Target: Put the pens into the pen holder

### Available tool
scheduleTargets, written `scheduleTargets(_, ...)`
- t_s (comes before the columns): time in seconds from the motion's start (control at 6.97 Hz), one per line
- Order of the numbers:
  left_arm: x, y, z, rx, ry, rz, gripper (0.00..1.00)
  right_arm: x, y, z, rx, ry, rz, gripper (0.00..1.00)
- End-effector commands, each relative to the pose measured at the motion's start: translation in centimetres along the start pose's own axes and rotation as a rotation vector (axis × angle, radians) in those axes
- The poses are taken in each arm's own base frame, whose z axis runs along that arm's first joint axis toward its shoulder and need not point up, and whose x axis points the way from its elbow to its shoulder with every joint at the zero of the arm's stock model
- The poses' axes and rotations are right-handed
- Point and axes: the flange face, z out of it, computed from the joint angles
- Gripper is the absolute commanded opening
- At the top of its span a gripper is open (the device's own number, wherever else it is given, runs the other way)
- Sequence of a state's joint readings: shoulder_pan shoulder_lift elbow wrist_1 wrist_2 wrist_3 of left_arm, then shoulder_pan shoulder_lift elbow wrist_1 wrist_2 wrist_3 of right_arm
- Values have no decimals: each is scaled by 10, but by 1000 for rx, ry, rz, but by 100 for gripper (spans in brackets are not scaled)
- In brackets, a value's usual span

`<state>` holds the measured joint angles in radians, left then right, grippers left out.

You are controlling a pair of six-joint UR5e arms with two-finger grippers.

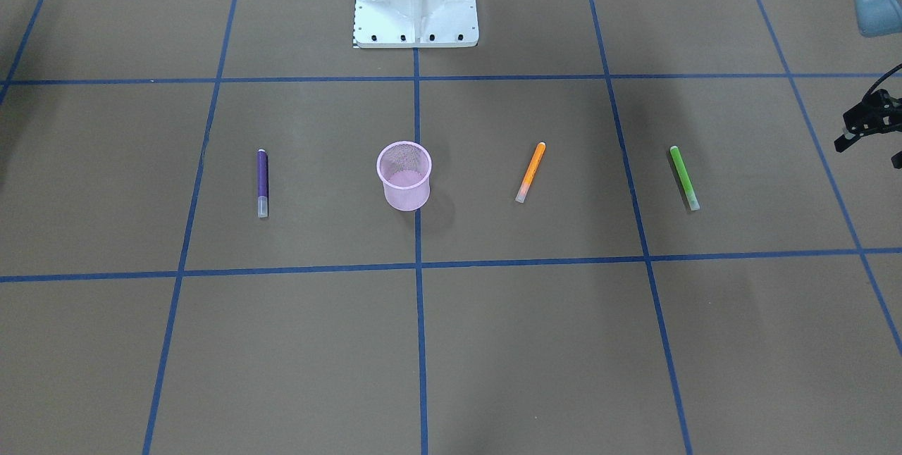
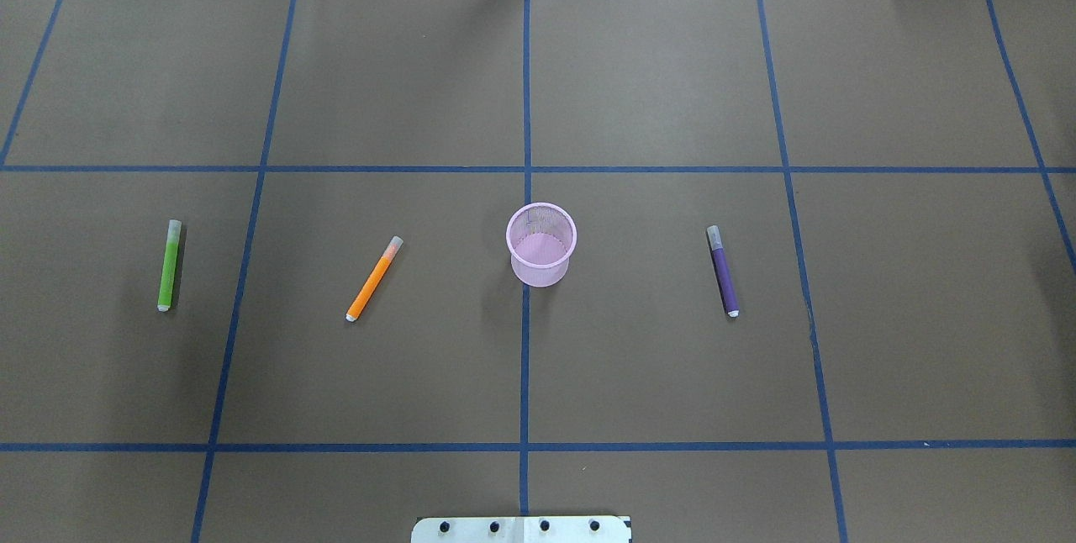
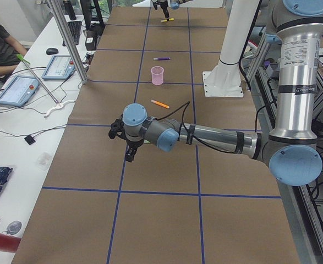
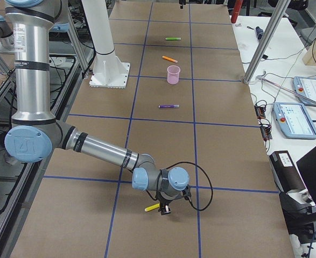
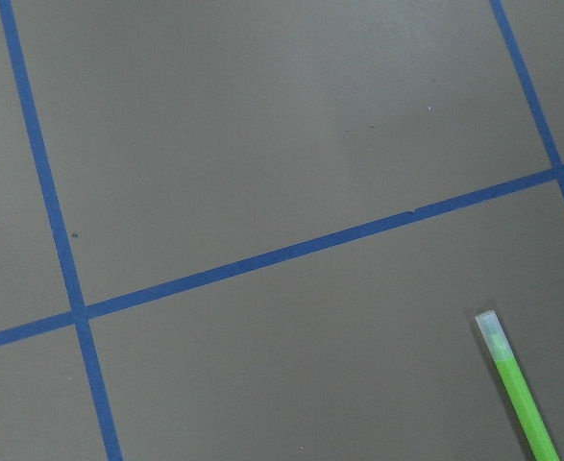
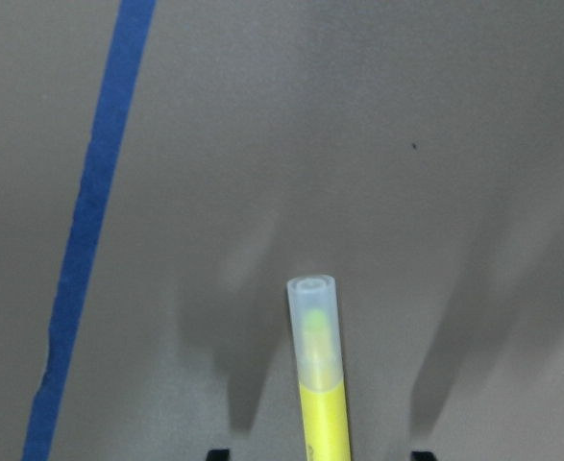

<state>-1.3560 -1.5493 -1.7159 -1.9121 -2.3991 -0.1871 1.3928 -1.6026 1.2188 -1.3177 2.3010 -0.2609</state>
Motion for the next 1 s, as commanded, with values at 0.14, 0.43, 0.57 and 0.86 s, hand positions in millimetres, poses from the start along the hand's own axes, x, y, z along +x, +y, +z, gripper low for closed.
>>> scheduleTargets(0.14, 0, 0, 0, 1, 2, 1, 100, 2, -1, 3, -6, -1, 4, 56)
scheduleTargets(0.43, 0, 0, 0, 1, 2, 1, 100, 3, 1, 6, -13, -3, 9, 50)
scheduleTargets(0.57, 0, 0, 0, 1, 2, 1, 100, 4, 1, 7, -14, -3, 10, 50)
scheduleTargets(0.86, 0, 0, 0, 0, 1, -2, 100, 2, -3, 7, -17, -5, 8, 27)
